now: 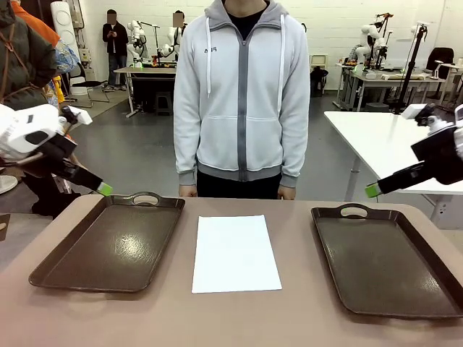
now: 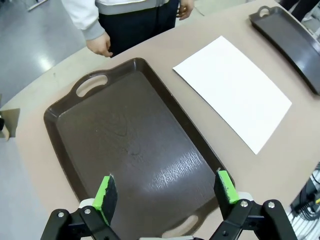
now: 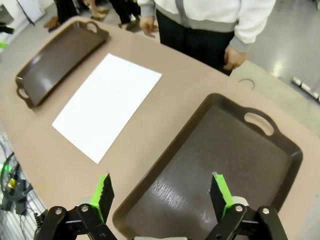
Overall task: Sort the A4 documents.
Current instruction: Receive the A4 Paper.
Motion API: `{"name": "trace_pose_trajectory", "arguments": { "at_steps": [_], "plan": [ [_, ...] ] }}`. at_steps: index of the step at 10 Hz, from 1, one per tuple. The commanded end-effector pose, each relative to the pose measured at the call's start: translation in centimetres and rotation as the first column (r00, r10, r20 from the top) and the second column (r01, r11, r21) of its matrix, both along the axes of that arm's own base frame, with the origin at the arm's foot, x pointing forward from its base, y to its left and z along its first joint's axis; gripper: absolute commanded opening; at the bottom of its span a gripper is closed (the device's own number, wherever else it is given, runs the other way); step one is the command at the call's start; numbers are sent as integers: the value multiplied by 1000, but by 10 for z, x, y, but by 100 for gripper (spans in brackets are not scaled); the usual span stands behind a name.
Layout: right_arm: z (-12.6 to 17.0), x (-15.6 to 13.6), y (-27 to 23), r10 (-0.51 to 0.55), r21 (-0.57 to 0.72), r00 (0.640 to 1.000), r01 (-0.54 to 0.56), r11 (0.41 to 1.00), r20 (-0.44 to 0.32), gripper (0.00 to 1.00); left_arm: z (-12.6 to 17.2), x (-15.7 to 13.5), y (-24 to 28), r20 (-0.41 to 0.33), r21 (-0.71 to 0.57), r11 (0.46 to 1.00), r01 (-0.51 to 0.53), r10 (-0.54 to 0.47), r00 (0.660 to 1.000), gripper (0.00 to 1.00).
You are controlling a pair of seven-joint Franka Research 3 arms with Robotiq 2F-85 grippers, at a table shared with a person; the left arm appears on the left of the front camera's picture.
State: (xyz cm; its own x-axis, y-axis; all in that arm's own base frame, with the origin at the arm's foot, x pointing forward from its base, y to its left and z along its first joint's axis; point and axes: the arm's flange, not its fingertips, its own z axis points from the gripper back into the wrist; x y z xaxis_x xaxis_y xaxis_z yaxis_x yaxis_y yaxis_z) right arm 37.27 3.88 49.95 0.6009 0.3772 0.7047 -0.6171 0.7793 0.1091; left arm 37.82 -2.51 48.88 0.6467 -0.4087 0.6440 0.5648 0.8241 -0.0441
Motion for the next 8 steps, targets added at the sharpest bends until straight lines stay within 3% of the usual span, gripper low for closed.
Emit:
{"name": "trace_pose_trajectory", "arguments": {
  "at_steps": [1, 3, 8],
  "plan": [
    [5, -10, -15, 29, 50, 999, -31, 998, 39, 100, -7, -28, 23, -24, -73, 996, 59, -61, 998, 100],
    [19, -26, -30, 15, 40, 997, -18, 999, 81, 100, 2, -44, 33, -31, -83, 993, 87, -90, 995, 100],
    [20, -34, -44, 16, 31, 998, -18, 999, 64, 100, 15, -68, 54, 29, -88, 996, 25, -22, 999, 100]
  ]
}}
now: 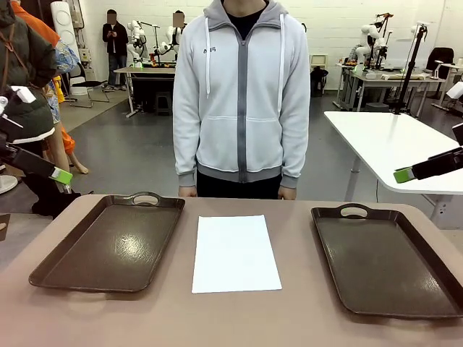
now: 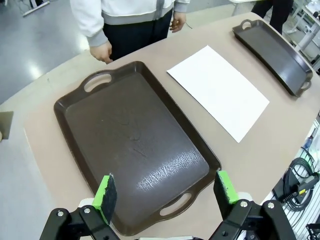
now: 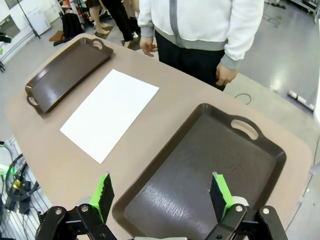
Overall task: Sort the A4 documents.
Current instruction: Receive the A4 Paper.
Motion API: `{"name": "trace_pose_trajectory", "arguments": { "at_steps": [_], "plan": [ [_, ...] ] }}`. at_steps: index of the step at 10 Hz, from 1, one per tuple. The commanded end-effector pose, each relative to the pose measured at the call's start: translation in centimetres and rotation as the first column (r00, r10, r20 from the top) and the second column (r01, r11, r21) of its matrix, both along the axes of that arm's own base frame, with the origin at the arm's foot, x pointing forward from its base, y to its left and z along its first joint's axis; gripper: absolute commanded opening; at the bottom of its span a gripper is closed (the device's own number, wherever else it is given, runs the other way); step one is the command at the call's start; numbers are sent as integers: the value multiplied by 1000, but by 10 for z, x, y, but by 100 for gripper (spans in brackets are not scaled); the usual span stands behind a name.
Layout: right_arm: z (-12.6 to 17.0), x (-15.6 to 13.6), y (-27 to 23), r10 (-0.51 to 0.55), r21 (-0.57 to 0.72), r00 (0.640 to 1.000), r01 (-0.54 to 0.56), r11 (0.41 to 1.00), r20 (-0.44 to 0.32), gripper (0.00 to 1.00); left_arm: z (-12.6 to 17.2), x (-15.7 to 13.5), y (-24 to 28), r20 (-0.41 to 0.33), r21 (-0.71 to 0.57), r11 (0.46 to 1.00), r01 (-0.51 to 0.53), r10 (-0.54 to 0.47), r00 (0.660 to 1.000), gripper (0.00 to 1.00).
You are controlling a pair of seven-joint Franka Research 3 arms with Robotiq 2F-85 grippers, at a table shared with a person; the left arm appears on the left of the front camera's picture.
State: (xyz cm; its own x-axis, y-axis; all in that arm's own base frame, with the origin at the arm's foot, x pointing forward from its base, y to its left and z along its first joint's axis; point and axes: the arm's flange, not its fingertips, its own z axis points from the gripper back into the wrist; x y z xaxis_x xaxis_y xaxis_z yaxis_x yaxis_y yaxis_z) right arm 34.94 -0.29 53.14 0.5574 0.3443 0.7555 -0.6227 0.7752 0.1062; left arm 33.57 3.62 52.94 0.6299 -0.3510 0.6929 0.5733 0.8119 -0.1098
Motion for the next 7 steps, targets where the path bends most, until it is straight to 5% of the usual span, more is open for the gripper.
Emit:
{"name": "trace_pose_trajectory", "arguments": {
  "at_steps": [1, 5, 7],
  "plan": [
    [-12, -12, -4, 17, -17, 1000, -17, 1000, 6, 100, -25, -26, -3, 9, 5, 1000, 21, -21, 1000, 100],
    [-13, -17, -7, 5, -17, 1000, -5, 1000, -2, 100, -26, -15, -6, -65, 48, 998, 33, -30, 997, 100],
    [1, -1, -8, -15, -5, 1000, 15, 1000, 5, 100, -3, -2, 1, -19, 4, 1000, 9, -9, 1000, 100]
  ]
}}
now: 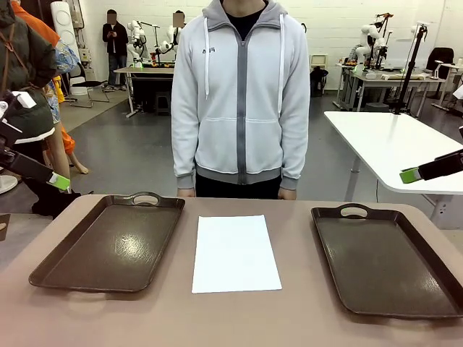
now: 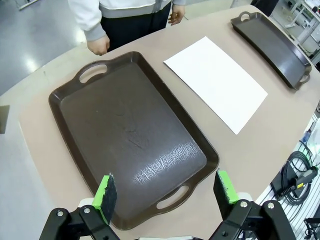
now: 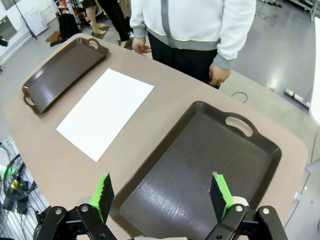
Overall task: Sort the A4 documents.
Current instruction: Receive the A4 Paper.
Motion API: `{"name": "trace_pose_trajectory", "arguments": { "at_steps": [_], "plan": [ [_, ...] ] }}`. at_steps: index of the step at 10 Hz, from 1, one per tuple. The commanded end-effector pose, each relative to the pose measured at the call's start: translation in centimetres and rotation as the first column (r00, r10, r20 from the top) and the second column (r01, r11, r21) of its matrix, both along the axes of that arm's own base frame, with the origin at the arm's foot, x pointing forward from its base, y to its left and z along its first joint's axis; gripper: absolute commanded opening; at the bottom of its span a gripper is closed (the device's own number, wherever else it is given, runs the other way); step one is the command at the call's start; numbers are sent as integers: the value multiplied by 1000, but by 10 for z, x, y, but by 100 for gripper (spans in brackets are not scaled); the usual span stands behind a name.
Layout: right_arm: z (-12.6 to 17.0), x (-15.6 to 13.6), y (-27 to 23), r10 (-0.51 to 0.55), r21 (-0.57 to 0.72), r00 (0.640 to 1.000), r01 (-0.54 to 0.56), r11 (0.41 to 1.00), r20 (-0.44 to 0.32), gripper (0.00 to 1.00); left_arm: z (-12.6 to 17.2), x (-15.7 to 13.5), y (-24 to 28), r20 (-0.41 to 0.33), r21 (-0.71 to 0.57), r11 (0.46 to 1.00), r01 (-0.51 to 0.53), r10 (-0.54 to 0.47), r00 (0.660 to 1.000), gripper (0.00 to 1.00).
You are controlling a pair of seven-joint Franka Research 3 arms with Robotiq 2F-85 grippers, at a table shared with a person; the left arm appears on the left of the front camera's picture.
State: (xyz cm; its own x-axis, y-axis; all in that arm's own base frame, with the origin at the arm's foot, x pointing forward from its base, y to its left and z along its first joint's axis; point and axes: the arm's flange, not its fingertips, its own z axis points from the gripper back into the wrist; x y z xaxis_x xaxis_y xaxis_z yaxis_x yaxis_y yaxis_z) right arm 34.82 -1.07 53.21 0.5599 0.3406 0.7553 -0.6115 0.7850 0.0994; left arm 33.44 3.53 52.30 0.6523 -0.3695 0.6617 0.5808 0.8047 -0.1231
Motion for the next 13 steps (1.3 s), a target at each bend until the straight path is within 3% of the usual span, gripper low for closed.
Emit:
{"name": "trace_pose_trajectory", "arguments": {
  "at_steps": [1, 13],
  "plan": [
    [0, 0, 0, 0, 1, 1000, 0, 1000, 1, 100, 4, -1, 2, 22, -9, 1000, -6, 6, 1000, 100],
    [0, 0, 0, 0, 1, 1000, 0, 1000, 1, 100, 4, -1, 2, 22, -9, 1000, -6, 6, 1000, 100]
  ]
}}
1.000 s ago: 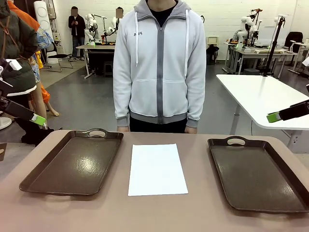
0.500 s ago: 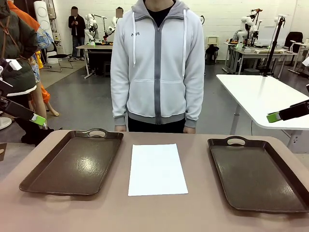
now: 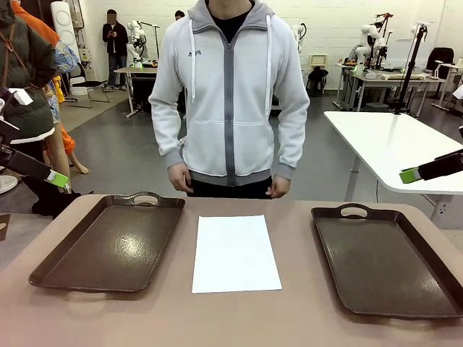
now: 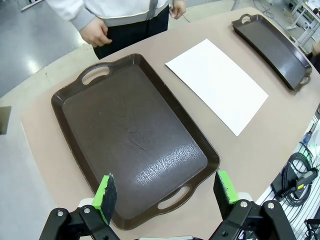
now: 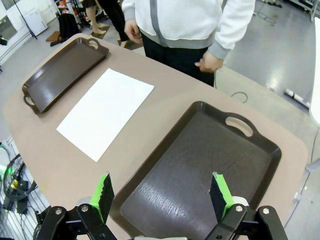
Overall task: Sort the A4 documents.
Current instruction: Receive the A4 Paper.
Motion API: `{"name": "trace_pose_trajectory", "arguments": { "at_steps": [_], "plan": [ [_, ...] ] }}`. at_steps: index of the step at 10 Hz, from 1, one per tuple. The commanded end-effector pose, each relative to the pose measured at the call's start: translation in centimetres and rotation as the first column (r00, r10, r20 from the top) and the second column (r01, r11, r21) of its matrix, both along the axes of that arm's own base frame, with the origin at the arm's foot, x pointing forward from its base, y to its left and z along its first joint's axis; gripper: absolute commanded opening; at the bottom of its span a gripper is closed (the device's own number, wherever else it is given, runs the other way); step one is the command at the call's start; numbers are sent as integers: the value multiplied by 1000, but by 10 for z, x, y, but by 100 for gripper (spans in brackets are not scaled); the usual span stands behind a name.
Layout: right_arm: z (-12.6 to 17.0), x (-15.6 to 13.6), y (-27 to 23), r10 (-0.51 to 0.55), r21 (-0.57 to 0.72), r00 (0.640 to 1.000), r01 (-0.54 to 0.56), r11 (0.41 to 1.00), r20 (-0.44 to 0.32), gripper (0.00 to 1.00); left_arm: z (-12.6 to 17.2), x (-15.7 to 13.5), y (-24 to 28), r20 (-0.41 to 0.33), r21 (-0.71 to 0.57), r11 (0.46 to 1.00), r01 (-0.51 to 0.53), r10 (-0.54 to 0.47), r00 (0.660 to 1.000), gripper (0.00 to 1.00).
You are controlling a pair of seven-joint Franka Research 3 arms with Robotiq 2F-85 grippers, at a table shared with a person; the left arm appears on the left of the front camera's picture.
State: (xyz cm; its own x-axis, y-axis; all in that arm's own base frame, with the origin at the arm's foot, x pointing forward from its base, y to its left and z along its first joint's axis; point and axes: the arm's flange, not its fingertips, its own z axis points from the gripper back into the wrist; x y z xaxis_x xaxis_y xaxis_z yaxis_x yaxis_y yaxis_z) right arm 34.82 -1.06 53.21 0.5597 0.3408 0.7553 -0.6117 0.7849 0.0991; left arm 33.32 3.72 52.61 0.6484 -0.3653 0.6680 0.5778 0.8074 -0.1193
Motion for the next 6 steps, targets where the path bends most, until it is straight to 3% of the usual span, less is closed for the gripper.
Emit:
{"name": "trace_pose_trajectory", "arguments": {
  "at_steps": [1, 6],
  "plan": [
    [0, 0, 0, 0, 2, 1000, 0, 1000, 1, 100, 1, 0, 0, 13, -7, 1000, -1, 1, 1000, 100],
    [0, 0, 0, 0, 2, 1000, 0, 1000, 1, 100, 1, 0, 0, 13, -7, 1000, -1, 1, 1000, 100]
  ]
}}
